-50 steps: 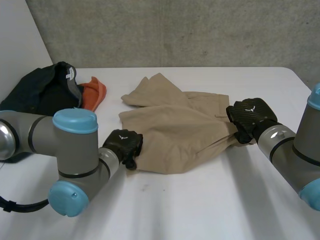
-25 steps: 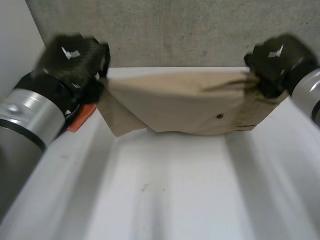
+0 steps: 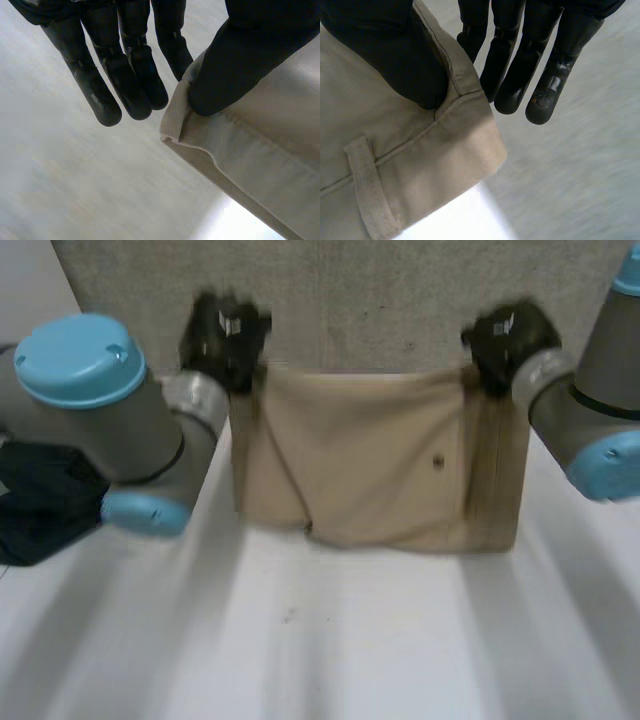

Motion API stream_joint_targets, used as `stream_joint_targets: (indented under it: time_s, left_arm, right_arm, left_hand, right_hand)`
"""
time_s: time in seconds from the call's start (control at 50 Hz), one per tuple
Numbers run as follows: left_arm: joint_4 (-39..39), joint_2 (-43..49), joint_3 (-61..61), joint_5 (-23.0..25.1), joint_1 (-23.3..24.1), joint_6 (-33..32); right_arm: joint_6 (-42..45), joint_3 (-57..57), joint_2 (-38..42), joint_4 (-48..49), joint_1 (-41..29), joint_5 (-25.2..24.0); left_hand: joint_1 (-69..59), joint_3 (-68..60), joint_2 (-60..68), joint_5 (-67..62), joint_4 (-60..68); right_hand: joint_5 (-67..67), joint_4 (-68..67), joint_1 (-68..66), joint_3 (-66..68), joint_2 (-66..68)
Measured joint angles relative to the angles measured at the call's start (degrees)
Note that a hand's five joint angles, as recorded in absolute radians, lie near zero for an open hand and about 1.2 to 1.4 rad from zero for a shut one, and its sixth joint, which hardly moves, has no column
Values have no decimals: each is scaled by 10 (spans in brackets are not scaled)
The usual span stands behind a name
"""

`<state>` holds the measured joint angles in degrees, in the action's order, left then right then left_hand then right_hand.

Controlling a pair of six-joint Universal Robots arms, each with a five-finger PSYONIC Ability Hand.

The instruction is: Fold the laundry.

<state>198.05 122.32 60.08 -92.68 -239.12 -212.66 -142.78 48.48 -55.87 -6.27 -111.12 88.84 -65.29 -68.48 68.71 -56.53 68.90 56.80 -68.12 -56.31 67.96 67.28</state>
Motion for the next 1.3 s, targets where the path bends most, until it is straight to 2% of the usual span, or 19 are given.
stream_joint_targets:
  time_s: [0.04,0.06,0.08,0.14,0.2,0.28,0.38,0.58,0.64,0.74,0.82,0.94,1.02,1.1,1.18,1.2,1.22,1.24,1.3]
  left_arm:
    - [89,9,-45,8,-5,-17]
    - [89,9,-45,8,-5,-17]
    - [166,7,-71,17,-9,-24]
    - [259,-2,-97,29,-15,-27]
    - [303,-10,-108,33,-17,-26]
    - [308,-16,-100,32,-19,-22]
    - [267,-21,-37,25,-18,-19]
    - [198,-8,154,20,-5,-20]
    - [145,11,206,11,12,-21]
    - [84,21,239,-10,28,-19]
    - [-6,-14,290,-52,40,-18]
    - [-85,-104,365,-70,48,-17]
    - [-116,-143,399,-70,56,-17]
    - [-186,-194,447,-68,82,-15]
    - [-224,-208,460,-63,100,-9]
    - [-239,-212,462,-61,109,-4]
    - [-239,-212,462,-61,109,-4]
    - [-245,-215,457,-59,113,0]
    - [-239,-219,444,-57,109,4]
  right_arm:
    - [-24,-37,12,91,-4,7]
    - [-24,-37,12,91,-4,7]
    - [-45,-55,14,156,-6,8]
    - [-86,-74,6,277,-6,6]
    - [-108,-80,-7,339,-4,3]
    - [-120,-77,-18,357,-4,1]
    - [-119,-57,-12,293,-6,-2]
    - [-103,14,69,156,-11,-11]
    - [-74,43,109,125,-13,-8]
    - [-37,71,126,89,-16,-4]
    - [0,127,93,1,-19,-2]
    - [11,233,6,-87,-17,-4]
    - [18,292,-37,-105,-14,-4]
    - [62,398,-107,-120,-11,-6]
    - [93,449,-137,-121,-11,-8]
    - [107,472,-148,-116,-11,-9]
    - [107,472,-148,-116,-11,-9]
    - [116,491,-155,-106,-11,-10]
    - [121,506,-159,-92,-11,-10]
  left_hand:
    - [0,0,0,0,0]
    - [0,0,0,0,0]
    - [0,0,0,0,0]
    - [0,0,0,0,0]
    - [0,0,0,0,0]
    - [0,0,0,0,0]
    - [0,0,0,0,0]
    - [0,0,1,0,0]
    - [0,0,1,0,0]
    - [0,0,1,0,0]
    - [0,0,1,0,0]
    - [0,0,1,0,0]
    - [0,0,1,0,0]
    - [0,0,1,0,0]
    - [10,20,-20,13,-21]
    - [177,186,-194,169,-192]
    - [177,186,-194,169,-192]
    - [346,345,-351,330,-354]
    - [426,439,-445,428,-451]
  right_hand:
    - [0,0,0,0,0]
    - [0,0,0,0,0]
    - [0,0,0,0,0]
    - [0,0,0,0,0]
    - [0,0,0,0,0]
    - [0,0,0,0,0]
    - [0,0,0,0,0]
    - [0,0,0,0,0]
    - [0,0,0,0,0]
    - [0,0,0,0,0]
    - [0,0,-3,0,0]
    - [0,0,-3,0,0]
    - [0,0,-3,0,0]
    - [0,0,-3,0,0]
    - [0,0,-3,0,0]
    - [0,0,-3,0,0]
    - [0,0,-3,0,0]
    - [0,0,-3,0,0]
    - [0,0,-3,0,0]
